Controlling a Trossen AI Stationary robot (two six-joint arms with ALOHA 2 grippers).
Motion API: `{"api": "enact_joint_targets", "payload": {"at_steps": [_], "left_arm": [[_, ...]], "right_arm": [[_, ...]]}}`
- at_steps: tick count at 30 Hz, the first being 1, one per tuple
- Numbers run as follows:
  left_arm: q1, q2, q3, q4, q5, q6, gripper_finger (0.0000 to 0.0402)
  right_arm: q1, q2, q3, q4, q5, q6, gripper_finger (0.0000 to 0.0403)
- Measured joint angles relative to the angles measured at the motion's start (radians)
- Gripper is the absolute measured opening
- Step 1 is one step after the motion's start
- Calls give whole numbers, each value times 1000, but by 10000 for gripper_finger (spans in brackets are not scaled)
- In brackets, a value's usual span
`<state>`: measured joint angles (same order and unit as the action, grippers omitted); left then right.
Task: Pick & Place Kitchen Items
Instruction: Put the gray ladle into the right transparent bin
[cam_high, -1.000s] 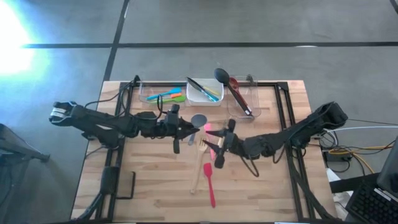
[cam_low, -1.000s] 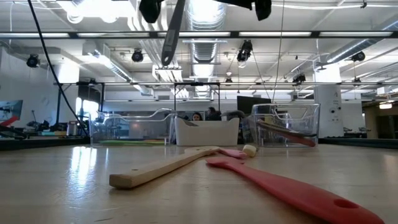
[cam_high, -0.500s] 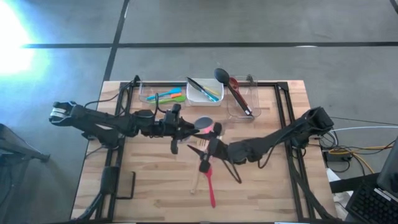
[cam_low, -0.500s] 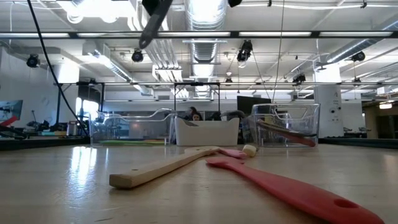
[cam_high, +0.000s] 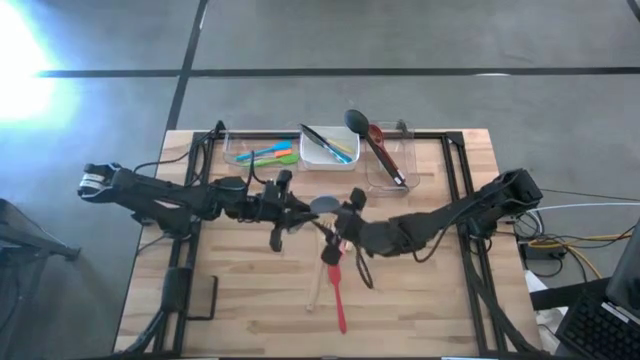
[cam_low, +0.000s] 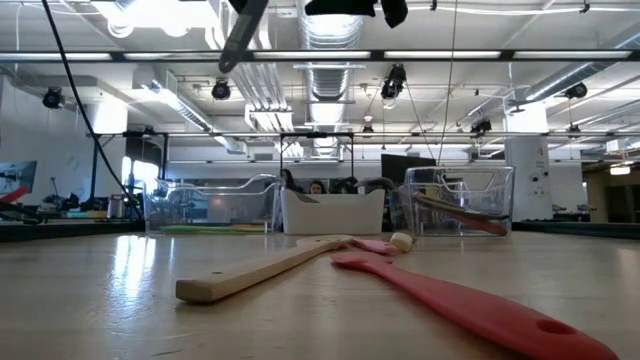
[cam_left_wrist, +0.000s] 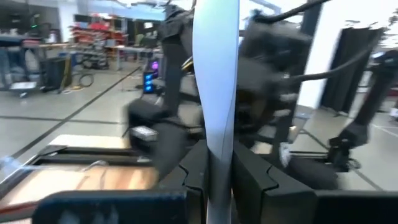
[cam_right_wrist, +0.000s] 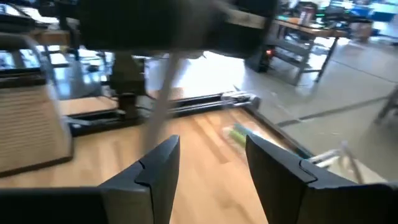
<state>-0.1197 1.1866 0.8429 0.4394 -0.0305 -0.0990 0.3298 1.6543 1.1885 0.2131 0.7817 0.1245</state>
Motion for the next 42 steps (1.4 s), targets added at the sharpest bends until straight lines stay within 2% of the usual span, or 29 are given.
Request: {"api": "enact_joint_targets", "payload": {"at_steps": [6,15,24,29,38,42], "left_arm": [[1,3,0,-2,1,6,46],[2,3,0,3,14,9,46],[2,3,4,15,44,14,46],[3,3,11,21,57,19,46],[3,3,13,15,59,21,46],[3,3,13,16,64,21,46]], "right_arm": [[-4,0,3,12,-95,30,177],[-12,1,1,110,-174,10,180],[-47,19,1,150,-194,8,175],[-47,19,1,172,-192,-3,142],[-70,19,0,192,-288,-6,34],[-73,19,0,194,-289,-16,27]]}}
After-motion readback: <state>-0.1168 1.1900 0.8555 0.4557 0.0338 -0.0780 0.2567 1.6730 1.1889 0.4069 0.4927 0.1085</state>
